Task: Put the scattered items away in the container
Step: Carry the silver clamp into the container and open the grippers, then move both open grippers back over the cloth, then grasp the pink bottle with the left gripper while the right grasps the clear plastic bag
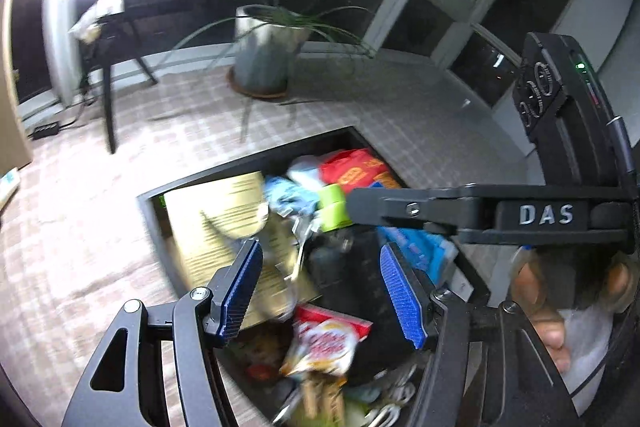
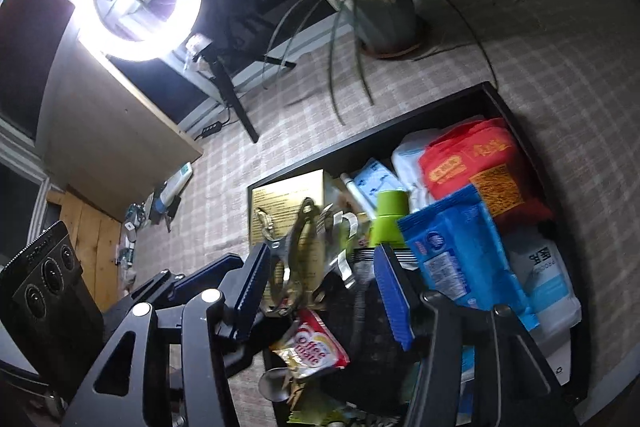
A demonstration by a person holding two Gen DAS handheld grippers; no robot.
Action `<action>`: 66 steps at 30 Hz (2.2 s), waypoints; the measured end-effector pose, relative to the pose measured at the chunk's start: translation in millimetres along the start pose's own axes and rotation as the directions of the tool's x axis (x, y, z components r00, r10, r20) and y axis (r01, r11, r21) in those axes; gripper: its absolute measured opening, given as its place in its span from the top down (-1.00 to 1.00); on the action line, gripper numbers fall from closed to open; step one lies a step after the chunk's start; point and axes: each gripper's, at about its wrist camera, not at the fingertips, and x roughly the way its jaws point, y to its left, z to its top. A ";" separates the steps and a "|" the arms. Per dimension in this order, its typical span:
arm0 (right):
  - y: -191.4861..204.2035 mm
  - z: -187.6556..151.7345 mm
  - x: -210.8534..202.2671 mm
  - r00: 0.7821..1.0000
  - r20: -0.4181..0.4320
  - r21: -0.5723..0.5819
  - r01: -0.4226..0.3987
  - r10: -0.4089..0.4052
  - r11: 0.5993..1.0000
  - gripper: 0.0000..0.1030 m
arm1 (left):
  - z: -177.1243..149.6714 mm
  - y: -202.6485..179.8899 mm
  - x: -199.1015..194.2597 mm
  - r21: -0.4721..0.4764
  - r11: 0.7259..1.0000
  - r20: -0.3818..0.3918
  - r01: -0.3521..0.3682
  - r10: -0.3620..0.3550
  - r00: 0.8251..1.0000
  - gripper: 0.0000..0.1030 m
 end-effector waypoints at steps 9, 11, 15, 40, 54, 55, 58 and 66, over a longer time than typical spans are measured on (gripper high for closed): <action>69.5 -13.7 26.8 0.999 -0.037 -0.105 -0.034 0.030 0.994 0.03 | -37.2 86.2 -66.2 -0.116 0.986 0.023 -0.122 0.125 0.992 -0.27; 84.7 -17.2 35.0 0.998 -0.047 -0.123 -0.041 0.035 0.992 0.03 | -46.3 111.8 -84.9 -0.154 0.976 0.027 -0.154 0.160 0.987 -0.27; 125.4 -25.1 55.8 0.995 -0.078 -0.167 -0.067 0.055 0.984 0.03 | -68.2 164.4 -126.6 -0.232 0.949 0.033 -0.214 0.227 0.973 -0.27; 453.3 -116.8 249.5 0.945 -0.321 -0.623 -0.257 0.058 0.739 0.02 | -248.0 466.1 -307.4 -0.640 0.592 -0.132 -0.490 0.543 0.829 -0.26; 578.9 -177.4 359.1 0.926 -0.370 -0.812 -0.282 -0.078 0.511 -0.11 | -272.7 539.4 -300.7 -0.688 0.517 -0.189 -0.509 0.550 0.814 -0.24; 581.1 -177.3 364.9 0.924 -0.374 -0.812 -0.282 -0.085 0.511 -0.11 | -273.4 541.5 -300.5 -0.691 0.516 -0.187 -0.506 0.548 0.815 -0.18; 587.0 -175.9 382.7 0.917 -0.387 -0.804 -0.282 -0.100 0.523 -0.11 | -276.0 548.2 -297.2 -0.706 0.506 -0.187 -0.496 0.543 0.819 -0.06; 598.7 -185.3 415.1 0.893 -0.427 -0.807 -0.305 -0.144 0.505 -0.11 | -273.9 554.4 -294.7 -0.694 0.494 -0.194 -0.524 0.572 0.797 0.28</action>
